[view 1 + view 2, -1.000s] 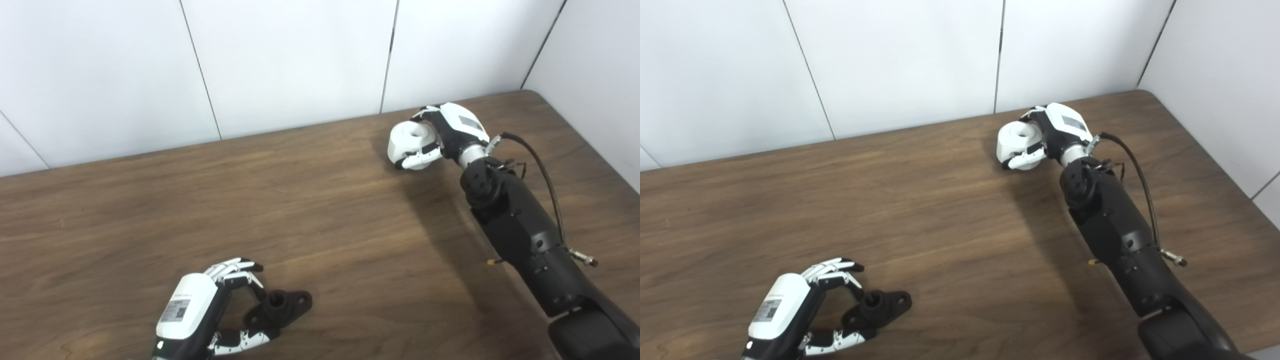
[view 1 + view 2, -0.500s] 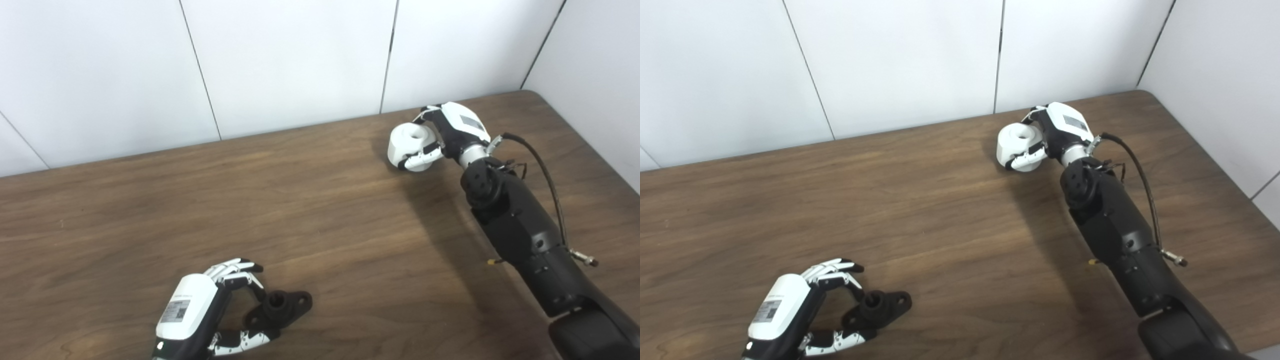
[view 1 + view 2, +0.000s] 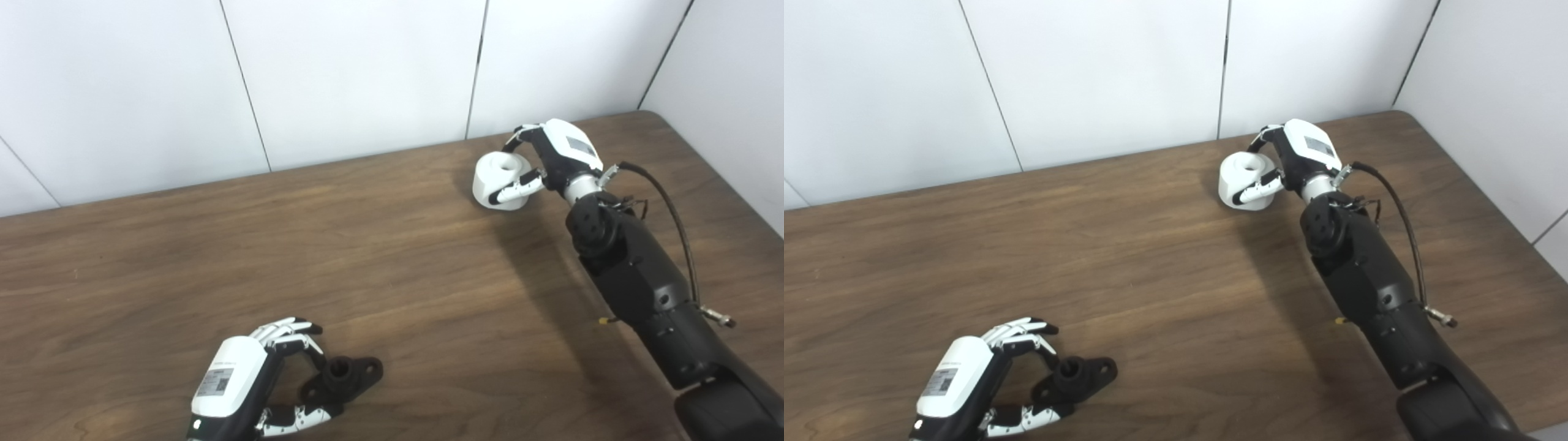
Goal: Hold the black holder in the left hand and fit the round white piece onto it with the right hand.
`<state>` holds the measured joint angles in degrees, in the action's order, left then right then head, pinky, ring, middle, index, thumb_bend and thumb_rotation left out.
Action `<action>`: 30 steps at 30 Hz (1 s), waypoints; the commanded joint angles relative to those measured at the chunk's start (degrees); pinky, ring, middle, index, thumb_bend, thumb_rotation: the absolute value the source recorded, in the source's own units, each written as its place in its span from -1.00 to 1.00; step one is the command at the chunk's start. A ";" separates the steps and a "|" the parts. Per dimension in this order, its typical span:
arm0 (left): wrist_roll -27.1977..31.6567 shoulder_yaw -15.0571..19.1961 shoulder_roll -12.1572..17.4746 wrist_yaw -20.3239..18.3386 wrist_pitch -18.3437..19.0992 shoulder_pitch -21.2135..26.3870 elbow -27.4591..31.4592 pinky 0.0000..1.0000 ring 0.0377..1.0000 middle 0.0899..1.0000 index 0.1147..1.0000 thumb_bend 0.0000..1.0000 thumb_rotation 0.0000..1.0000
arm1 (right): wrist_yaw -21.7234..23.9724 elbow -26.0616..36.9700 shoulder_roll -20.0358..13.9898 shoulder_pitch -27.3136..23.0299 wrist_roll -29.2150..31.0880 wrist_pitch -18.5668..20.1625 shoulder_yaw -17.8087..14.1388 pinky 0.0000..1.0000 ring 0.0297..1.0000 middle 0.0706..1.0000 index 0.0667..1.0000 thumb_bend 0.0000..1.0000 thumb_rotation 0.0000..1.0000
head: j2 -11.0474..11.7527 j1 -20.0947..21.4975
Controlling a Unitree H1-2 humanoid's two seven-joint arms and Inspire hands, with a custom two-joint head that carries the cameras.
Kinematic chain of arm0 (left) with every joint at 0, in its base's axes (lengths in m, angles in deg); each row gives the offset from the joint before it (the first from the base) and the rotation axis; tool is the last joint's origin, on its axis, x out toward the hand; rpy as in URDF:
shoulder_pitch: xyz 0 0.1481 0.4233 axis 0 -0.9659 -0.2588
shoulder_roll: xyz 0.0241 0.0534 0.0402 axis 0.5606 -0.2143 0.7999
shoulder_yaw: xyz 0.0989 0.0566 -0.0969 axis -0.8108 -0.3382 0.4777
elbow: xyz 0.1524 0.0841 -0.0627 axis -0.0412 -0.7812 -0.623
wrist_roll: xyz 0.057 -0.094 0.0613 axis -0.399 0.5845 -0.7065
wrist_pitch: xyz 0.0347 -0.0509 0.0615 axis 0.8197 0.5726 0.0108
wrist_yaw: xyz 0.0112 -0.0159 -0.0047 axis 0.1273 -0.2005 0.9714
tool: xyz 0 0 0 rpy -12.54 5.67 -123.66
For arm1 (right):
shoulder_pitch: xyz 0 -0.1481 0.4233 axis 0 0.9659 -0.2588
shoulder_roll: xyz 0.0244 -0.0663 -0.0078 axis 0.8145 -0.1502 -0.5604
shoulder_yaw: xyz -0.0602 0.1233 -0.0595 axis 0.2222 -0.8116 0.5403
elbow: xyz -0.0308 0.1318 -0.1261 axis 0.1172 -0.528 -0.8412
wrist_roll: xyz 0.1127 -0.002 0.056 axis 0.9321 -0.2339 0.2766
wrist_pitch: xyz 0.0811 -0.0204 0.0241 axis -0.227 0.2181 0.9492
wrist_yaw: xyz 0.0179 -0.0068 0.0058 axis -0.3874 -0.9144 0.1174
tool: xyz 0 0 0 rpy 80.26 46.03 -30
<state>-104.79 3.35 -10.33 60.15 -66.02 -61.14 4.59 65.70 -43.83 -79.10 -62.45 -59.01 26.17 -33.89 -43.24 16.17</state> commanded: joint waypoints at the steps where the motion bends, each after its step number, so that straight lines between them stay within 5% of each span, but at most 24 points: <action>1: -0.31 0.04 0.55 -1.07 0.65 -0.89 0.72 0.63 0.67 0.51 -0.16 0.03 -0.89 | -1.53 1.03 -1.85 -1.64 -0.13 -1.57 -0.53 0.65 0.86 0.70 0.10 0.59 -0.53 | -0.01 -0.04; 8: -0.51 0.06 0.60 -0.96 0.53 -0.91 0.79 0.63 0.67 0.50 -0.16 0.03 -0.89 | -1.41 1.12 -1.92 -1.24 0.32 -1.70 -0.54 0.65 0.85 0.68 0.08 0.57 -0.56 | -0.14 -0.04; 9: -0.63 0.05 0.60 -1.09 0.68 -0.92 0.92 0.63 0.67 0.51 -0.16 0.03 -0.89 | -1.66 1.04 -1.91 -1.16 0.42 -2.01 -0.57 0.66 0.85 0.68 -0.02 0.26 -0.64 | -0.22 -0.03; 12: -0.62 0.08 0.55 -1.33 0.93 -0.91 1.12 0.64 0.67 0.51 -0.16 0.03 -0.89 | -2.27 0.66 -1.91 -1.03 0.79 -2.80 -0.65 0.66 0.85 0.67 -0.09 0.07 -0.70 | -0.29 -0.06; 25: -0.67 0.16 0.30 -0.95 0.67 -0.83 0.87 0.63 0.67 0.50 -0.16 0.03 -0.89 | -4.13 1.18 -2.19 0.00 1.26 -5.34 -0.84 0.63 0.80 0.58 -0.11 0.05 -0.73 | -0.37 -0.46; 30: -1.25 -0.17 -0.18 -1.02 0.95 -0.74 0.79 0.63 0.67 0.50 -0.16 0.03 -0.89 | -0.93 7.62 -2.83 1.94 1.42 -3.70 -1.05 0.64 0.81 0.60 -0.11 0.05 -0.73 | -0.84 -2.69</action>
<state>-105.06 3.38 -10.73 60.03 -65.93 -61.47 4.81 64.53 -39.62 -80.04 -58.77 -57.76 22.71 -33.96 -44.03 13.54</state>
